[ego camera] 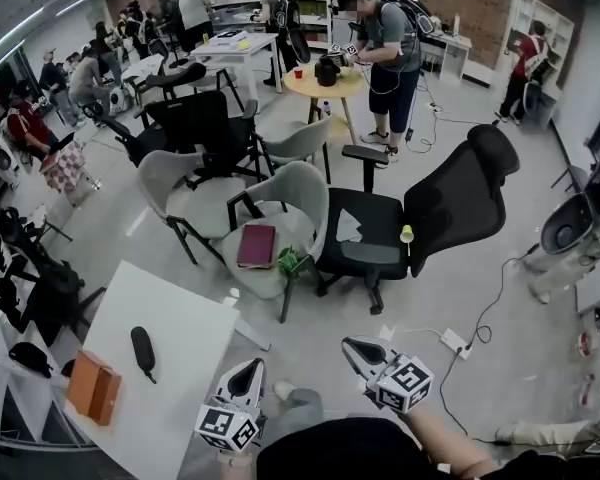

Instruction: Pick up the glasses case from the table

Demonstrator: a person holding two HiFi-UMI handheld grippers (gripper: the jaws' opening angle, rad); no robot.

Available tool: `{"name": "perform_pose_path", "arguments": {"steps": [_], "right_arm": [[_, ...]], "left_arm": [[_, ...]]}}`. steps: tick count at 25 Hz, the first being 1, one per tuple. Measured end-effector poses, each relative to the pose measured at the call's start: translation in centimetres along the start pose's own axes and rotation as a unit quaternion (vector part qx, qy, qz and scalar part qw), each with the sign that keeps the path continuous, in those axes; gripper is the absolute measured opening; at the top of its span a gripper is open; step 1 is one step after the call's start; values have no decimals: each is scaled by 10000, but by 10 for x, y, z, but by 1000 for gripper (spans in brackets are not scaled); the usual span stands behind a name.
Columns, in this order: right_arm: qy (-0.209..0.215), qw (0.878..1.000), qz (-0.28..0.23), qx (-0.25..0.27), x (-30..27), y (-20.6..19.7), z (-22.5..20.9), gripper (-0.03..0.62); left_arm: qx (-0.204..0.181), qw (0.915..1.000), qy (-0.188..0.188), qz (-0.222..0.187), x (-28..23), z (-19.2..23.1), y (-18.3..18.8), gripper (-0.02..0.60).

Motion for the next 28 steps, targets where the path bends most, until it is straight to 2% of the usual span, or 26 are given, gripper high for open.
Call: {"name": "perform_pose_path", "arguments": {"steps": [5,9,13,17,20,23,26,28], "right_arm": [[289,9994,106,167,-96,32,6,28],[687,9965,259,393,-170,45,22,29],[1215,9890,541,643,-233,46,50,29],[1902,9756,760,792,-294,46,90,29],[2518,9582,922,997,-337,44,123,29],[3166,9347,1147,1135,-374,37,155,31],[3823,9036,1428,1303,-410,25,187,41],[4266,8770,1602,1525,-433,15,209,71]], "left_arm": [[100,9998,114,-132,-11,82,39,18],[170,9990,376,-192,-1,141,54,18],[359,9948,895,-314,29,187,51,18],[638,9846,1561,-460,72,226,44,18],[865,9719,2117,-565,103,249,36,18],[1088,9550,2668,-706,129,264,32,18],[1284,9346,3201,-868,147,276,30,18],[1420,9176,3588,-954,156,281,26,18]]}}
Point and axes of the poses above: the fingertips, and each gripper's own axes: x backward along the fingers, z to its left, y out of its top, the point moved 3 cm from there along x, backward along the fingers, and after that the axes turned 5 degrees about x, right-handed, at the moved point
